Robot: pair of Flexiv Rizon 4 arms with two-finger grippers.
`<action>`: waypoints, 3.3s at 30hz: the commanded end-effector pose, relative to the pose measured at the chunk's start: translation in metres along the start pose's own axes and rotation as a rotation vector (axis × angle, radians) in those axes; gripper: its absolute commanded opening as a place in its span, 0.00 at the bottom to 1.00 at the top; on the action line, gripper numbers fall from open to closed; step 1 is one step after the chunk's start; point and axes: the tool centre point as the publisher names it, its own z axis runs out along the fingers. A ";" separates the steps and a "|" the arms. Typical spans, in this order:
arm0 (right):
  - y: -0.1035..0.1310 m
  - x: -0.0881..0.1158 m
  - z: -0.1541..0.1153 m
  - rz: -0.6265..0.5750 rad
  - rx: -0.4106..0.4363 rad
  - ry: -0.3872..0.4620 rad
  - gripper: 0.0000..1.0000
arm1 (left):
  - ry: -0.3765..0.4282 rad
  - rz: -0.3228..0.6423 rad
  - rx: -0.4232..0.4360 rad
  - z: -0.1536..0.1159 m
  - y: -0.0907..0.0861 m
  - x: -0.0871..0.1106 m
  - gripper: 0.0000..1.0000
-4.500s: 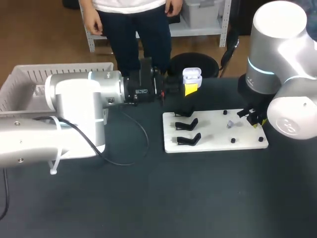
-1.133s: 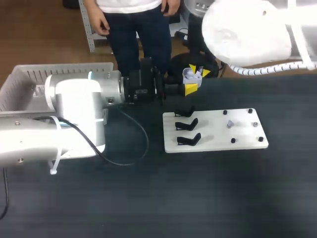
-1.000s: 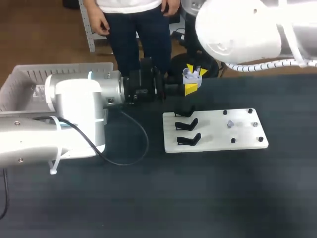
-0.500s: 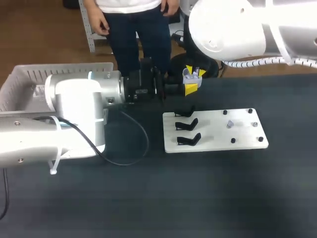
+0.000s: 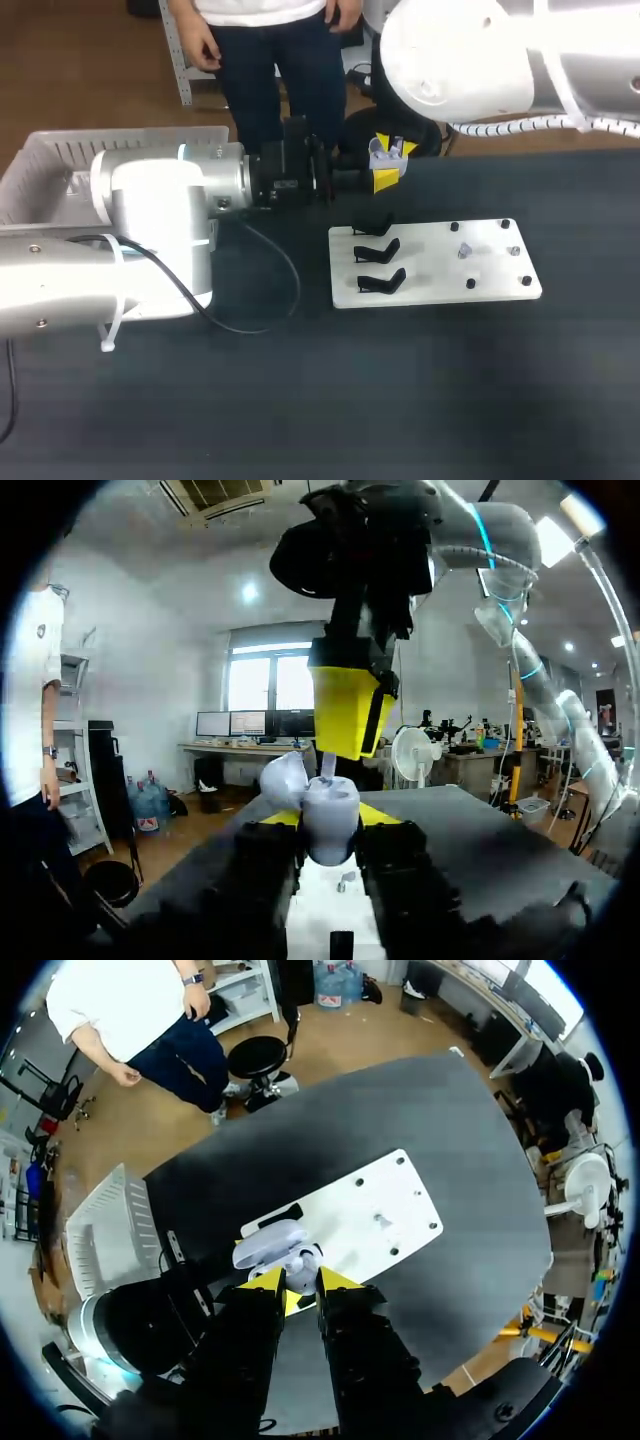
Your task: Pick up each earbud case from the left stands, insert the matching earbuds, close the lid, and place the case in the box.
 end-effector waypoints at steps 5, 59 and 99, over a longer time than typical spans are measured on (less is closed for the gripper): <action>0.003 0.000 0.002 -0.008 0.008 0.007 0.00 | -0.006 0.005 -0.009 0.000 -0.002 0.001 0.00; -0.074 0.057 -0.002 -0.202 -0.142 -0.096 1.00 | -0.006 0.005 -0.009 0.000 -0.002 0.001 0.00; -0.134 0.029 0.121 -0.183 -0.118 -0.068 1.00 | -0.006 0.005 -0.009 0.000 -0.002 0.001 0.00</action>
